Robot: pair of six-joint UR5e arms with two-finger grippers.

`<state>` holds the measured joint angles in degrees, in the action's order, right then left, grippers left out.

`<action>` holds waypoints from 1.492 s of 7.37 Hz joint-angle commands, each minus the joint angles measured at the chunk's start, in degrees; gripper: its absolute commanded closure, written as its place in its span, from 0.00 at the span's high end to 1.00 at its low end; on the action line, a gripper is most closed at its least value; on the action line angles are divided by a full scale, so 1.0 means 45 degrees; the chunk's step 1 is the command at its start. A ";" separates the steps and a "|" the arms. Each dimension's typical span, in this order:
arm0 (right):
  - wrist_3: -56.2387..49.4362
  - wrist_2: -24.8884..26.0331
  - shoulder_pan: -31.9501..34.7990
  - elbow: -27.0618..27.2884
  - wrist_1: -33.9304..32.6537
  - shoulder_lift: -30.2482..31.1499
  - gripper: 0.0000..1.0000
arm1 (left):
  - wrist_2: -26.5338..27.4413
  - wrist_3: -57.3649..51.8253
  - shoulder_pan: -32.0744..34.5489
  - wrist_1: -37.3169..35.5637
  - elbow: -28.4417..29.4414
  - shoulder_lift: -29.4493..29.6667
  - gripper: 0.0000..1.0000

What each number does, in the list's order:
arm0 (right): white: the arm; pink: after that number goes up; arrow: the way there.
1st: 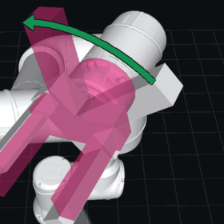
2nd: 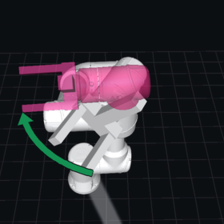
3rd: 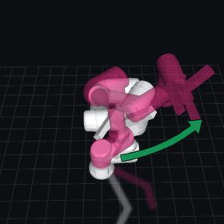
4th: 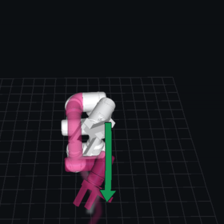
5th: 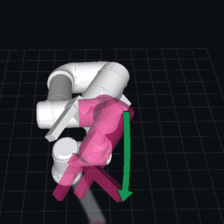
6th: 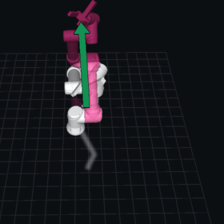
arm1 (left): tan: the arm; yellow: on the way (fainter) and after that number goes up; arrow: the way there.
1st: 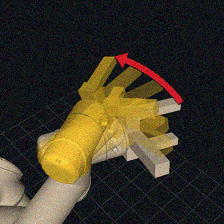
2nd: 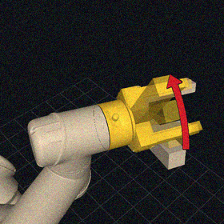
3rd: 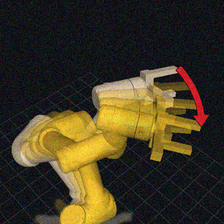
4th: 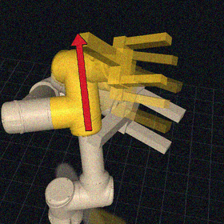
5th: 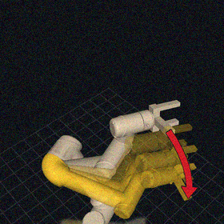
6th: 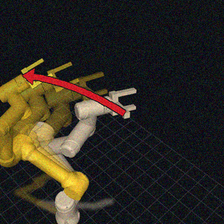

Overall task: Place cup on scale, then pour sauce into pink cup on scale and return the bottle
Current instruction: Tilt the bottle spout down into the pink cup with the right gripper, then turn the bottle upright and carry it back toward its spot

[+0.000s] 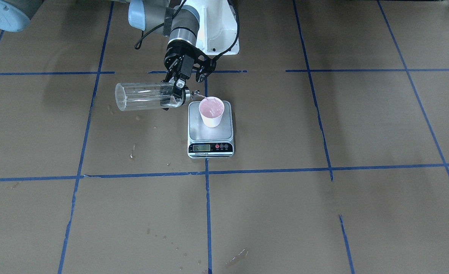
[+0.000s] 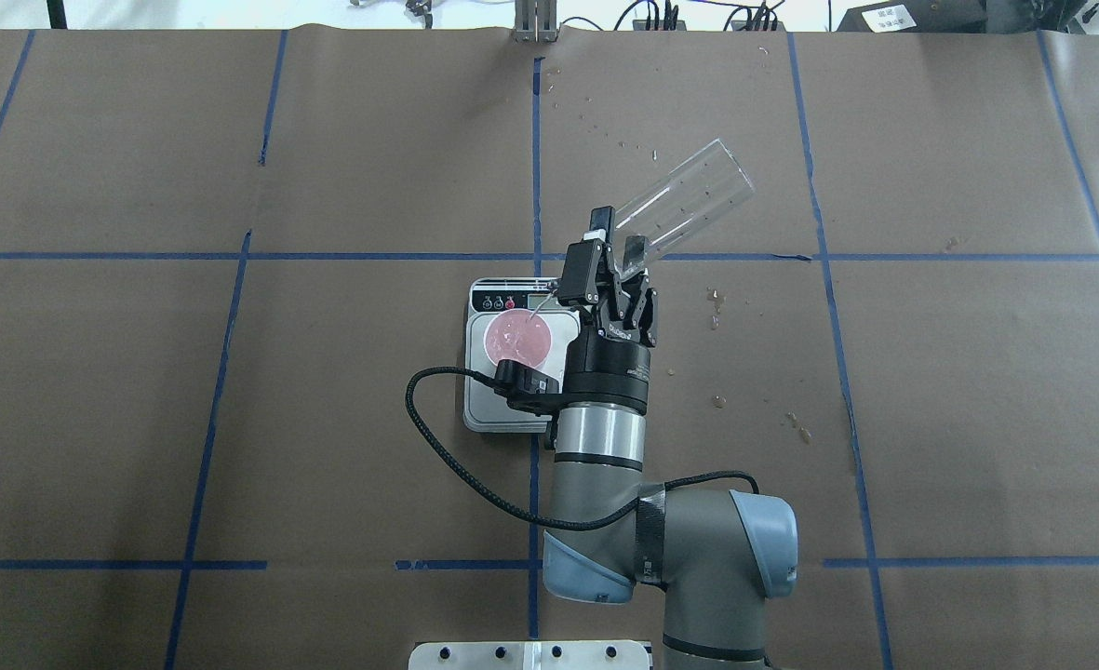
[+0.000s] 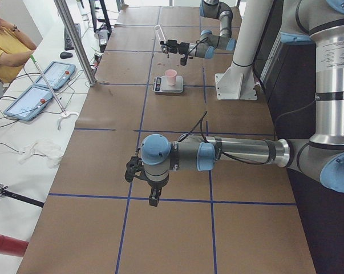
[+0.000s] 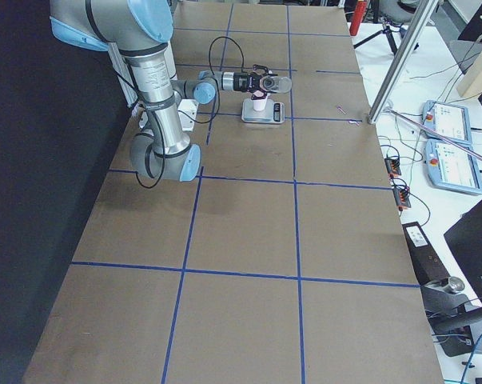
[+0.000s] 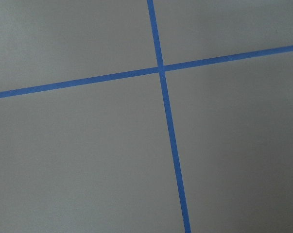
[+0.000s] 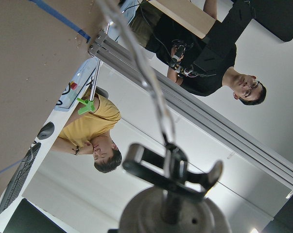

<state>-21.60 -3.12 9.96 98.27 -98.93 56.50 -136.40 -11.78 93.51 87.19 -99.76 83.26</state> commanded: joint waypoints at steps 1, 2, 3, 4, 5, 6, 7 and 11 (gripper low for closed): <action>0.0074 -0.0749 0.0032 0.0057 0.1332 0.0041 0.00 | -0.0001 0.0000 0.0000 0.0000 0.0000 0.0013 1.00; 0.0094 -0.1275 0.0052 0.0077 0.2538 0.0041 0.00 | -0.0001 -0.0019 0.0000 0.0000 0.0000 0.0013 1.00; 0.0113 -0.1763 0.0072 0.0077 0.3787 0.0041 0.00 | -0.0001 -0.0020 0.0000 0.0000 -0.0020 0.0013 1.00; 0.0365 -0.2097 0.0072 0.0058 0.4921 0.0041 0.00 | 0.0019 -0.0020 0.0000 0.0000 -0.0020 0.0013 1.00; 0.1412 -0.2487 0.0072 0.0077 0.5629 0.0158 0.00 | 0.0019 -0.0020 0.0000 0.0000 -0.0058 0.0013 1.00; 0.2853 -0.3438 0.0091 0.0367 0.6254 0.0197 0.00 | 0.0019 -0.0020 0.0000 0.0000 -0.0059 0.0013 1.00; 0.4492 -0.4241 0.0111 0.1143 0.6667 0.0449 0.00 | 0.0019 -0.0020 0.0000 0.0000 -0.0078 0.0013 1.00; 1.3427 -0.6101 0.0111 0.2733 0.7823 0.1623 0.00 | 0.0019 -0.0039 0.0000 0.0000 -0.0137 0.0013 1.00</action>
<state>25.26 -28.30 10.39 109.93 -64.46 63.36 -136.32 -11.92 93.51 87.19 -100.32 83.32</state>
